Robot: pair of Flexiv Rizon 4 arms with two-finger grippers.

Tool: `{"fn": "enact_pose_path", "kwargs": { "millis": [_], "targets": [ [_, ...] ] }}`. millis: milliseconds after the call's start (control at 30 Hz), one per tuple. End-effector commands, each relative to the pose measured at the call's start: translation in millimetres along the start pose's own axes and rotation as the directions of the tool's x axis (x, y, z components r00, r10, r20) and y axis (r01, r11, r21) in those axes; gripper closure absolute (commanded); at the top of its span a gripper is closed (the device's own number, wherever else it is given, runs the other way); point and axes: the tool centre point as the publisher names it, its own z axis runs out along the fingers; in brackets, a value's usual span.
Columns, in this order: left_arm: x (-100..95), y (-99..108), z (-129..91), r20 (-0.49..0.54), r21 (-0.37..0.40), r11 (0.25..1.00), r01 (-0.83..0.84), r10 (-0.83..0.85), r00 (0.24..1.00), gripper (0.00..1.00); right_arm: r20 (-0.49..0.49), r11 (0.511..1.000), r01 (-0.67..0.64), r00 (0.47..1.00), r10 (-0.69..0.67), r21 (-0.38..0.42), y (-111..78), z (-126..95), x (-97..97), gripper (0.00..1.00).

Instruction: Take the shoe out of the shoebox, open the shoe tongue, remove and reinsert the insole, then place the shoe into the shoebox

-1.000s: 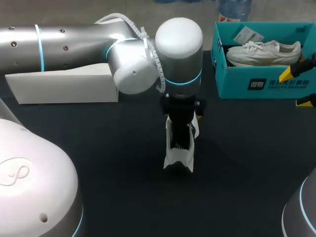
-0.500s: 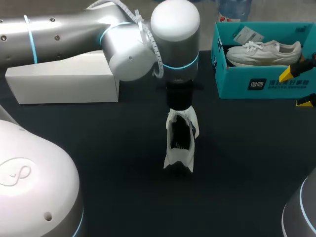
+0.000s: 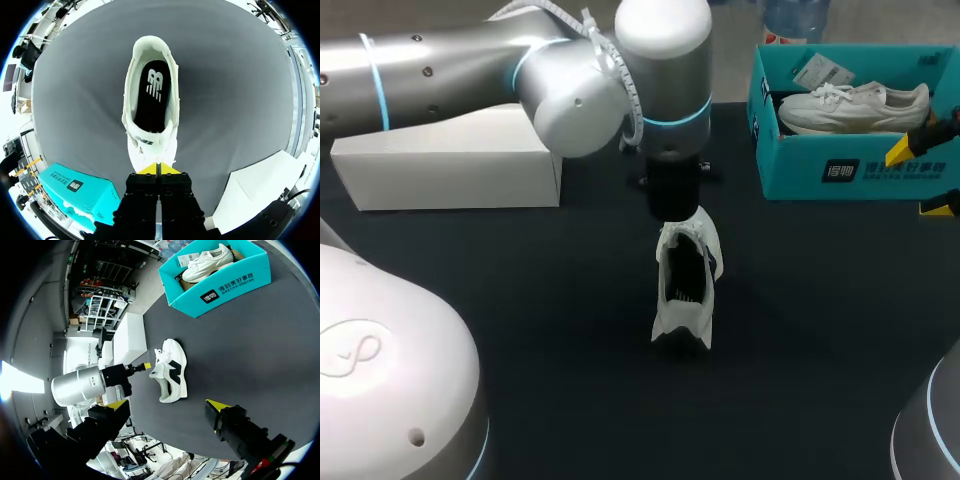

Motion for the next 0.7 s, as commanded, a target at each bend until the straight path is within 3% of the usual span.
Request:
{"fn": "enact_pose_path", "kwargs": {
  "millis": [33, 300, 567, 700],
  "targets": [
    [-0.5, -7, 6, -0.009, 0.011, 1.000, -0.013, 0.013, 1.000, 1.00, 0.001, 1.000, -0.001, 1.000, 0.001, 0.000, -0.1, 1, -0.2, 0.00],
    [2.3, -27, 16, -0.024, 0.079, 0.996, -0.035, 0.037, 0.999, 1.00, 0.001, 1.000, -0.001, 1.000, 0.001, 0.000, -0.1, 1, -0.2, 0.00],
    [-2.3, -24, -6, 0.012, 0.087, 0.995, 0.052, -0.054, 0.998, 1.00, 0.001, 1.000, -0.001, 1.000, 0.001, 0.000, -0.1, 1, -0.2, 0.00],
    [-10.0, -27, -5, 0.021, 0.120, 0.991, 0.052, -0.055, 0.998, 1.00, 0.001, 1.000, -0.001, 1.000, 0.001, 0.000, -0.1, 1, -0.2, 0.00]
  ]
}}
